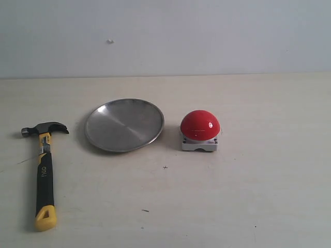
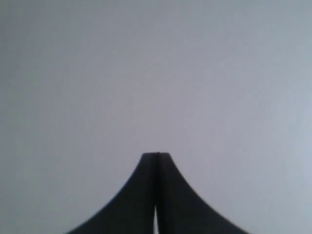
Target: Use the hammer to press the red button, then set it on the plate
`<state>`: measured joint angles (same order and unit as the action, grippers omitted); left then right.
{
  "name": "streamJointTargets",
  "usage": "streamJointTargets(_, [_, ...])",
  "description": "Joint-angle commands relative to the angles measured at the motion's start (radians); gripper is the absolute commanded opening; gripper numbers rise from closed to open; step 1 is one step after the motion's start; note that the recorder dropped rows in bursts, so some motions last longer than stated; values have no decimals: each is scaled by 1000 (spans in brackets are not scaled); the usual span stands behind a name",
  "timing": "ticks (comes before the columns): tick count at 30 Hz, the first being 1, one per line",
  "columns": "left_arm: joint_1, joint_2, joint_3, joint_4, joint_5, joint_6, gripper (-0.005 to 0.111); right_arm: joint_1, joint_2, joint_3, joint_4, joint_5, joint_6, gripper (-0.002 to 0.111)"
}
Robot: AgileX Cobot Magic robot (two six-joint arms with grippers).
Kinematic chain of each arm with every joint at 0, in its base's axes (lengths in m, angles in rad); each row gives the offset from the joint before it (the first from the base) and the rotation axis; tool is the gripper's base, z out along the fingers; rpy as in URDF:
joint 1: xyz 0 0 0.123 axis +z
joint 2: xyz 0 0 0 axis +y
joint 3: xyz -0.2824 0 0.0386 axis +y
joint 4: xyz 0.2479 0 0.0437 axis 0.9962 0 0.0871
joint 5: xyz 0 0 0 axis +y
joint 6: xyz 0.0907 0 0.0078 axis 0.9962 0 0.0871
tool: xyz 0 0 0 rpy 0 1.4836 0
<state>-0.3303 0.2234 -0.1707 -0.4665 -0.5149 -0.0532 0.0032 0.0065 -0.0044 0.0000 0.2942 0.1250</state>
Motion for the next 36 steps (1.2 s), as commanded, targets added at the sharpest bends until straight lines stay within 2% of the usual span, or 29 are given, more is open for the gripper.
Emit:
streamJointTargets(1, [13, 261, -348, -544, 209, 699, 0, -5, -7, 4, -6, -12, 2, 0])
streamJointTargets(5, [13, 581, -591, -1231, 255, 1431, 0, -5, -7, 4, -6, -12, 2, 0])
streamJointTargets(6, [13, 670, -638, -1278, 238, 1571, 0, -5, -7, 4, -6, -12, 2, 0])
streamJointTargets(13, [9, 1185, -777, -1278, 202, 1610, 0, -5, -7, 4, -6, -12, 2, 0])
streamJointTargets(16, [9, 1311, -797, -1278, 120, 1731, 0, -5, -7, 4, -6, -12, 2, 0])
streamJointTargets(18, [2, 1353, -793, -1278, -75, 1903, 0, -5, -7, 4, -6, -12, 2, 0])
streamJointTargets(19, [-7, 1366, -786, -1278, -282, 2026, 0, -5, -7, 4, -6, -12, 2, 0])
streamJointTargets(20, [-12, 1370, -783, -1278, -440, 2089, 0, -5, -7, 4, -6, -12, 2, 0])
streamJointTargets(21, [-19, 1370, -783, -1278, -520, 2087, 0, -5, -7, 4, -6, -12, 2, 0])
streamJointTargets(23, [-69, 1370, -783, -1278, -556, 2071, 0, -5, -7, 4, -6, -12, 2, 0])
streamJointTargets(27, [-256, 1370, -757, -1278, -525, 2101, 0, -5, -7, 4, -6, -12, 2, 0])
streamJointTargets(28, [-317, 1370, -753, -1278, -501, 2114, 0, -5, -7, 4, -6, -12, 2, 0])
streamJointTargets(36, [-619, 1343, -753, -1278, -297, 2149, 0, -5, -7, 4, -6, -12, 2, 0])
